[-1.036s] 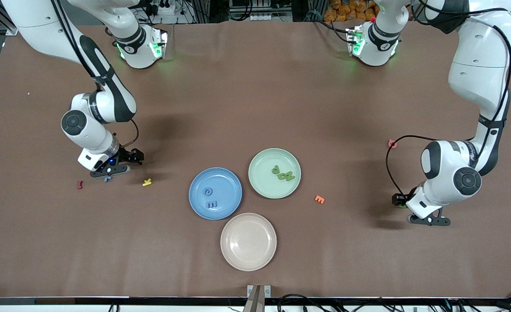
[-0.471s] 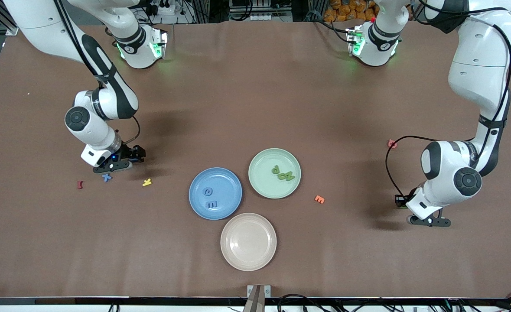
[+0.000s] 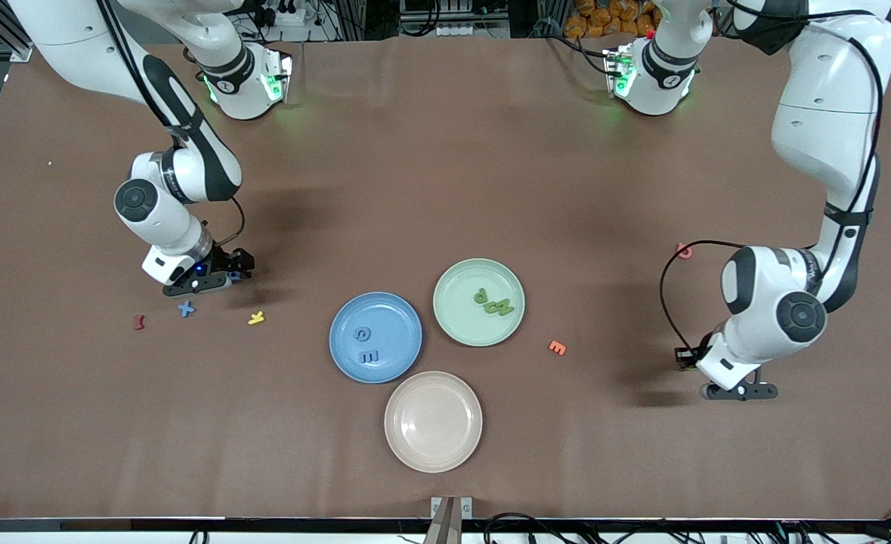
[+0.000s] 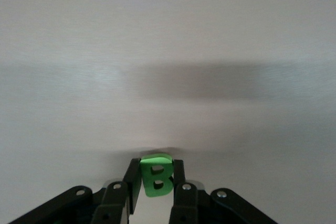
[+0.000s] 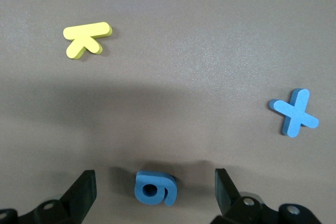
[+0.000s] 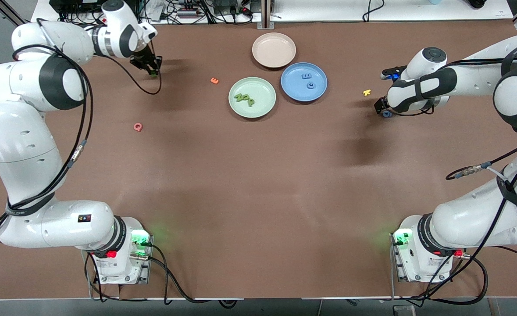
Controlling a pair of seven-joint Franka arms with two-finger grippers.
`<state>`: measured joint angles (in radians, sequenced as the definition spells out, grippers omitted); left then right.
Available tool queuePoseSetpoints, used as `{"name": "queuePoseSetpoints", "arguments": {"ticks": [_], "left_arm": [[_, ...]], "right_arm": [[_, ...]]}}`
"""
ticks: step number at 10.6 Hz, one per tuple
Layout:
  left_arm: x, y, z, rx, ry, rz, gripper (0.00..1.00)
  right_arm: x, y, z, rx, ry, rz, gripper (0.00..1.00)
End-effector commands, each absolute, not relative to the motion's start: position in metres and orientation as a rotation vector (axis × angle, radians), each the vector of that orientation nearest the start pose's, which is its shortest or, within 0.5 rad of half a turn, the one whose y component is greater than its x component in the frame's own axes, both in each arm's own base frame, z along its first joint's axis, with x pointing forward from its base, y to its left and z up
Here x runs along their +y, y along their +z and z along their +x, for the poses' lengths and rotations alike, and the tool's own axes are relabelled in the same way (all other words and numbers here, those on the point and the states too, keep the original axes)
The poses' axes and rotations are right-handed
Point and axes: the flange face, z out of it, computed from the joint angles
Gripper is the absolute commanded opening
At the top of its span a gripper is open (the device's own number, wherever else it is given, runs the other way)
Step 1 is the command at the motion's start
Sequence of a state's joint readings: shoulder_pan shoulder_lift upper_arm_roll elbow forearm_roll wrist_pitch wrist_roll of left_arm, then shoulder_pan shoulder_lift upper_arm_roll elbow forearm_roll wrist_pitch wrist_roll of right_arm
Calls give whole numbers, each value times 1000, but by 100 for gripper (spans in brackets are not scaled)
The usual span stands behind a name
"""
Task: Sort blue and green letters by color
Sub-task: 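Lift green B with the left gripper while the right gripper grasps blue 9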
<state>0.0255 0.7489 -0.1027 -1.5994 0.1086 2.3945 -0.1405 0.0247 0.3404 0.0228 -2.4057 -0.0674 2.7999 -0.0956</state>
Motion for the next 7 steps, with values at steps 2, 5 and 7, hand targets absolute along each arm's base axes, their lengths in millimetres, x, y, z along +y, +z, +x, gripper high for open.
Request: {"name": "queuePoseSetpoints", "arguments": {"ticks": [2,5,7], "left_arm": [[-119,214,693,-224,-26,-3127,0],[-165,235,683,-343,-14,-3121,0],[-212,247,671,-428,-7,-3146,0]], "right_arm": [[30,186,487,-330,-117,-3141,100],[31,180,482,-343,-150,-3136,59],[32,180,481,-348,-148,-3135,43]]}}
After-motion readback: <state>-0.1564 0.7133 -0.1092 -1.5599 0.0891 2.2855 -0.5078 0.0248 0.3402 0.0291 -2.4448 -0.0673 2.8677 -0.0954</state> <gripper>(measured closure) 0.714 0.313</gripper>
